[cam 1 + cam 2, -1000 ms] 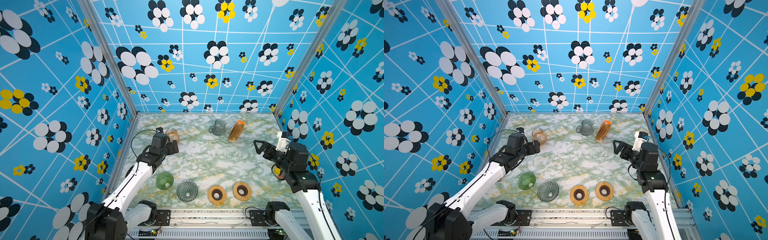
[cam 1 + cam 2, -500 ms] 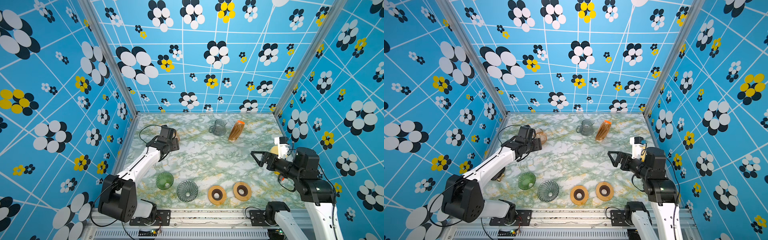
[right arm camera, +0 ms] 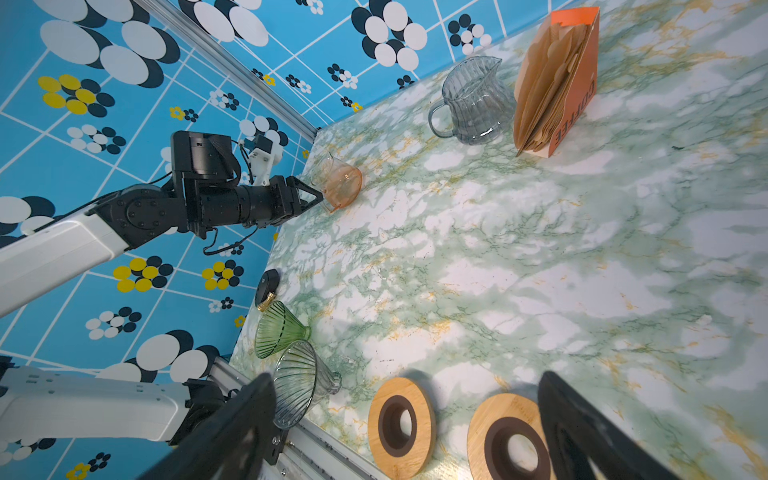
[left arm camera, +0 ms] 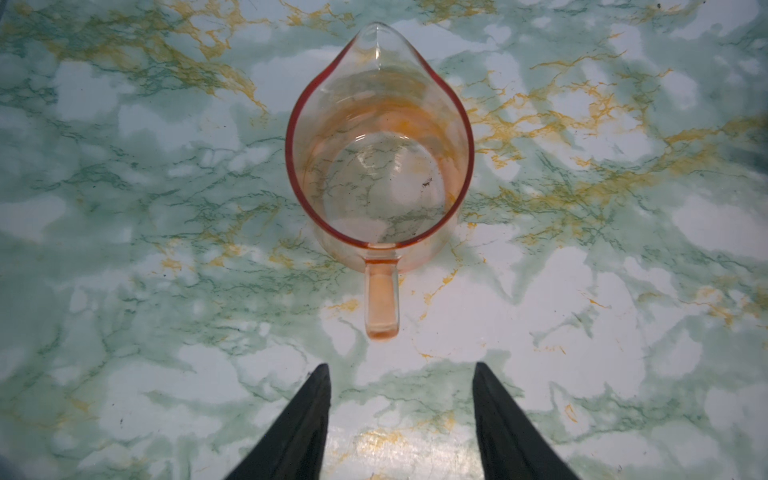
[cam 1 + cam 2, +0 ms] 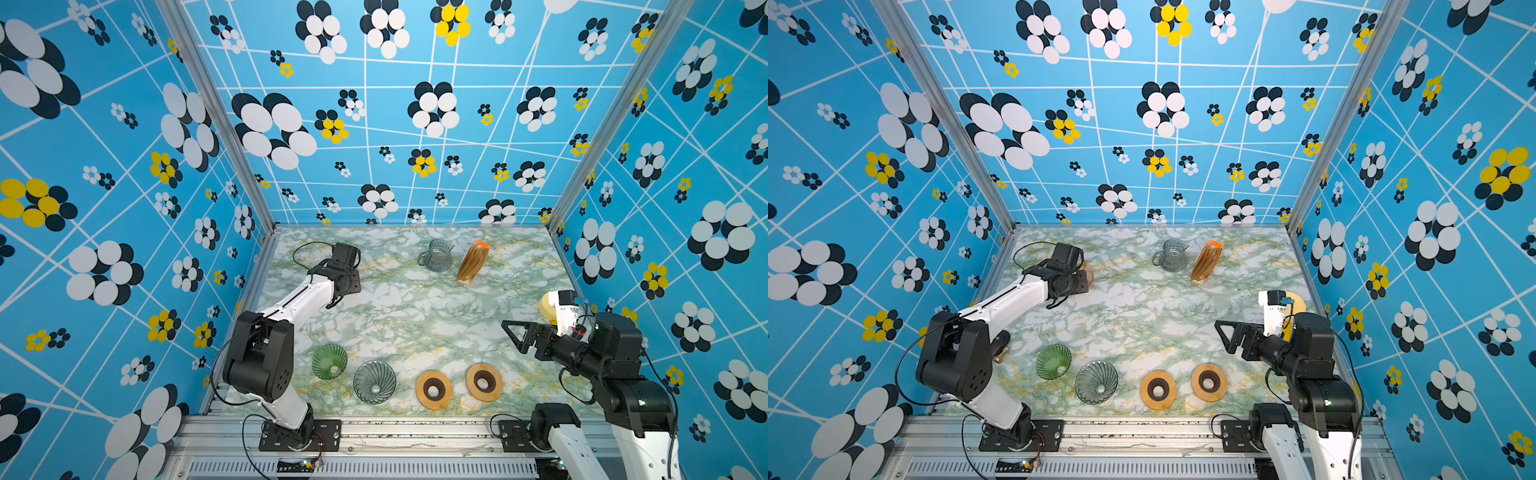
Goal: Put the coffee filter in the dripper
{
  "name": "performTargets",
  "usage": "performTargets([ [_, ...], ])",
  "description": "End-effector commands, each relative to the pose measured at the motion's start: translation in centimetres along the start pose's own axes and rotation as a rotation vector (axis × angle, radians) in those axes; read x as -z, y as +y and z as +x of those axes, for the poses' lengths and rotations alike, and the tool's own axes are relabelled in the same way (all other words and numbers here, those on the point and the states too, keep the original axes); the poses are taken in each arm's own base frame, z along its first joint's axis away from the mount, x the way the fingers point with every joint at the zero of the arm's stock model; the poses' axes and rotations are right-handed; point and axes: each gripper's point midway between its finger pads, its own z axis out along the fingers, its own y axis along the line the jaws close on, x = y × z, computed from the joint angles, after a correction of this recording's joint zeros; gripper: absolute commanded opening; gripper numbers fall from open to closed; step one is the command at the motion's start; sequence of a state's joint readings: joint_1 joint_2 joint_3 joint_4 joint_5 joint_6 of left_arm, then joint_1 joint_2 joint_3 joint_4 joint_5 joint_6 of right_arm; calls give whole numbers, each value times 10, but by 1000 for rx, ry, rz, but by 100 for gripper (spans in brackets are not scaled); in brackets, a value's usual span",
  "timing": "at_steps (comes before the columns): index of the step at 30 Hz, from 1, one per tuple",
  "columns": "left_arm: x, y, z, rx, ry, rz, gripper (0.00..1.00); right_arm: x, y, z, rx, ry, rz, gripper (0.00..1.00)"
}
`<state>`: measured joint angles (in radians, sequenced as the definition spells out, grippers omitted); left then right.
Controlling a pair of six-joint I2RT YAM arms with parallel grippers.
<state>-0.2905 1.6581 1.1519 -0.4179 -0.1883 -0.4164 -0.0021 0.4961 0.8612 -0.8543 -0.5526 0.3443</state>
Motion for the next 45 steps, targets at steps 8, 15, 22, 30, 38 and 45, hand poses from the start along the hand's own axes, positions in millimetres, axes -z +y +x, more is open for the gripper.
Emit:
performTargets([
  [8, -19, 5, -9, -25, -13, -87, 49, -2, -7, 5, 1, 0, 26, 99],
  [15, -31, 4, -8, -23, -7, -77, 39, -4, -12, 4, -11, 4, 49, 99],
  [22, -38, 5, -7, -21, -6, -85, 36, -4, -13, 4, -16, 4, 52, 99],
  [30, -39, 8, -9, -17, -12, -96, 31, -5, -14, 4, -17, 4, 56, 99],
  [38, -40, 10, -7, -16, -9, -100, 27, -6, -14, 5, -20, 9, 55, 99],
  [45, -40, 13, -8, -17, -12, -112, 24, -6, -14, 5, -25, 7, 53, 98],
])
